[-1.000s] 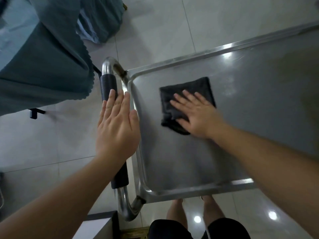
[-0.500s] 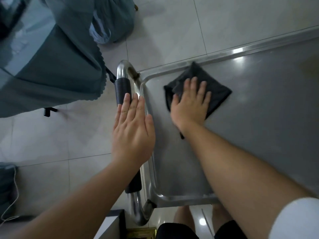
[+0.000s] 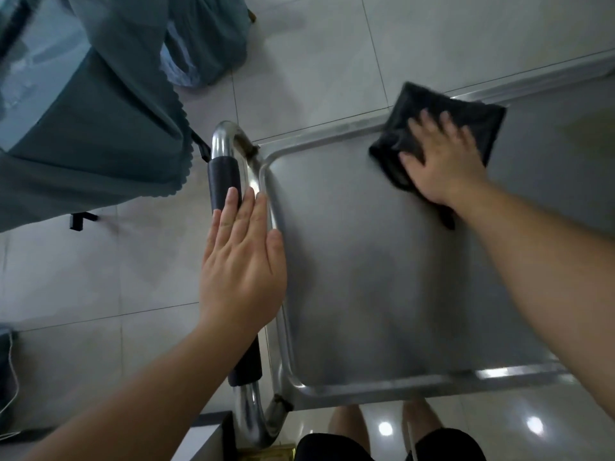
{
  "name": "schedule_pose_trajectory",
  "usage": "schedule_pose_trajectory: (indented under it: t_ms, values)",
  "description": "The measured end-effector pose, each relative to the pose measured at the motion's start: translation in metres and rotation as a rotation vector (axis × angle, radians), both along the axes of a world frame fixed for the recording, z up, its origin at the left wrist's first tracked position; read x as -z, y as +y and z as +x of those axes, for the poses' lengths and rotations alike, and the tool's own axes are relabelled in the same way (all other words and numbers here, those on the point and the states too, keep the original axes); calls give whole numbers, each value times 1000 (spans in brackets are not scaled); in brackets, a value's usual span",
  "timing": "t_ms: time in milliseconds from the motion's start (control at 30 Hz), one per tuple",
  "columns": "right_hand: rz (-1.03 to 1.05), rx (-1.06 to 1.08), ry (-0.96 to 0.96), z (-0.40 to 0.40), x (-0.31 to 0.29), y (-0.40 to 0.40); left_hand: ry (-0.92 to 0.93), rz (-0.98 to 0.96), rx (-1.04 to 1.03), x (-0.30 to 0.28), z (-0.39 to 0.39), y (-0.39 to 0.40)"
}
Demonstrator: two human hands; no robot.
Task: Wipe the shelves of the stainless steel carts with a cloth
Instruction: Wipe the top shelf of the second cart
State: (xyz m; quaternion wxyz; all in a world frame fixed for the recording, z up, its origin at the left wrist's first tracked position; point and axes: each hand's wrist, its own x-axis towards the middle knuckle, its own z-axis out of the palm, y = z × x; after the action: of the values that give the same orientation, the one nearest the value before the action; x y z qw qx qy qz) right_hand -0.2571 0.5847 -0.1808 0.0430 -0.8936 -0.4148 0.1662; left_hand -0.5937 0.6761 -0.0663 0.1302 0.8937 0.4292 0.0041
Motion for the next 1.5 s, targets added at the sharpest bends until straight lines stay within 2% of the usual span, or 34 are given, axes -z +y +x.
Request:
schedule_pose_trajectory:
  t_ms: [133,200,267,400,567,700,767,900,1100,1333,1500]
  values:
    - [-50,624,-35,30,0,-10,2,7,-3,0,-1,0]
    - [-65,746,-28,16,-1,10,-1,4,-1,0,-1,-1]
    - [-29,721,-8,-13,-3,37,-4,1,-2,-1,-1,-1]
    - [45,398,11,-107,-3,81,-11,-6,-4,0,-1,-1]
    - [34,-278,84,-206,-6,122,-18,0,6,-2,0,-2]
    - [28,-780,44,-198,-3,125,13,3,9,-4,2,-3]
    - [77,-833,67,-174,0,126,11,2,2,-4,2,-2]
    - [57,-604,12,-124,3,129,3,0,-12,-3,1,-1]
    - [-11,-74,17,-16,-6,88,0,9,-11,0,0,-1]
    - [-69,233,-23,87,-16,4,2,24,-21,-3,2,-3]
    - [-91,231,8,103,-18,-8,25,45,-30,-4,5,-5]
